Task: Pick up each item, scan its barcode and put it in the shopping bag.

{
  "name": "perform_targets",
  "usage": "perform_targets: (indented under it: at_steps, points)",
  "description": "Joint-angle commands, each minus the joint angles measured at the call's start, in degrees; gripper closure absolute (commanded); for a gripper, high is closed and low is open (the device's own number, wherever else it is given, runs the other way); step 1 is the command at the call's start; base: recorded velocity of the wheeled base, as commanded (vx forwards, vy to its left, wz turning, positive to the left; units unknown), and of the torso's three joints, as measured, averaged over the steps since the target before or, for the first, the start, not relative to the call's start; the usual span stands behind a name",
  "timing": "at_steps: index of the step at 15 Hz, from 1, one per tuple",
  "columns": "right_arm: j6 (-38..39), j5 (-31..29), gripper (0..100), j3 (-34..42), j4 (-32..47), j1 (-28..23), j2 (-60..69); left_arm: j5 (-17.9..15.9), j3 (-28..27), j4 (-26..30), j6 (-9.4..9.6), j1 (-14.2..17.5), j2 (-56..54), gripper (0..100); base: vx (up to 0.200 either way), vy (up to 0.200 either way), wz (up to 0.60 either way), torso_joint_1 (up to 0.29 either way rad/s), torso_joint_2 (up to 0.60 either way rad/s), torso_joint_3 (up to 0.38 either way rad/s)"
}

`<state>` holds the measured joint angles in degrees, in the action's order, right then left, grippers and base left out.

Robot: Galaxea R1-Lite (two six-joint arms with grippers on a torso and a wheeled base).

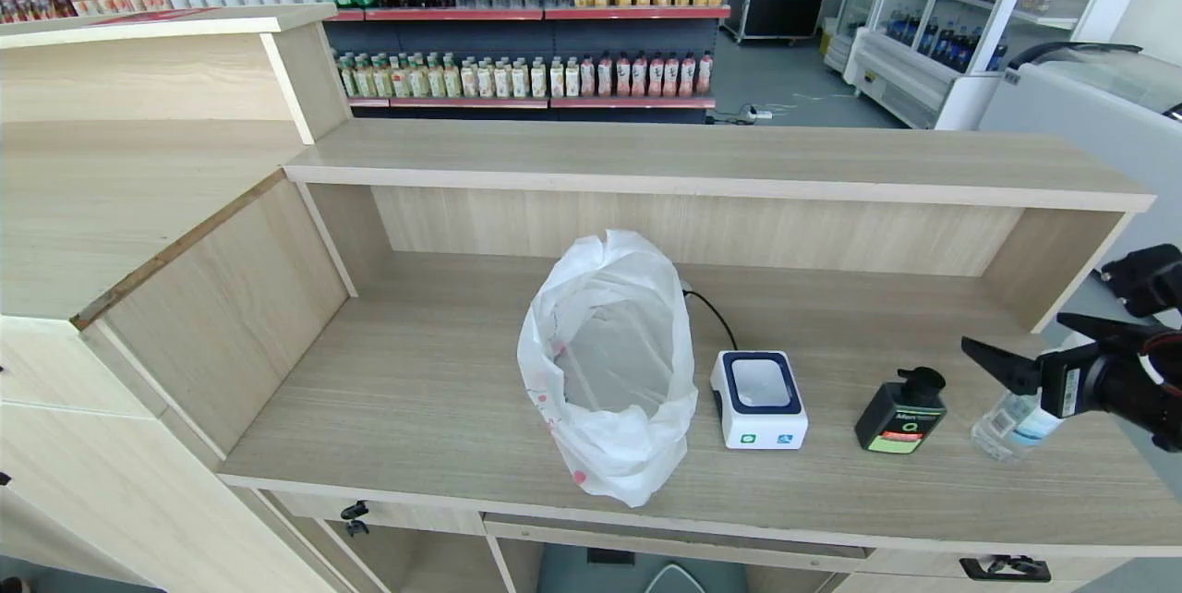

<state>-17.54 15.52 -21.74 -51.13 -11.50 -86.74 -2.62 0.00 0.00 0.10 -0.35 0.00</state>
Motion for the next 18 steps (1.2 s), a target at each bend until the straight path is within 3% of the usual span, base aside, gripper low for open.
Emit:
perform_targets:
  at_steps: [1,3,9,16,18]
  points:
    - [-2.1,0.7,0,3.8,-0.3,-0.5,-3.3,0.0,0.0,0.0,-0.01,0.0,0.1,0,0.0,0.0,0.0,0.0,0.0,0.0]
    - [-2.9,4.3,0,6.7,-0.5,-0.5,-4.2,0.0,0.0,0.0,-0.01,0.0,0.1,0,0.0,0.0,0.0,0.0,0.0,0.0]
    - [-6.6,10.3,0,0.5,-0.8,-2.8,-14.4,0.0,0.0,0.0,-0.01,0.0,0.1,0,0.0,0.0,0.0,0.0,0.0,0.0]
    - [-12.6,14.1,0,-0.5,-7.0,-3.3,-25.5,0.0,0.0,0.0,-0.01,0.0,0.1,0,0.0,0.0,0.0,0.0,0.0,0.0]
    - [-14.9,17.6,0,-0.8,-7.7,-3.2,-27.7,0.0,0.0,0.0,0.08,0.0,0.1,0,0.0,0.0,0.0,0.0,0.0,0.0]
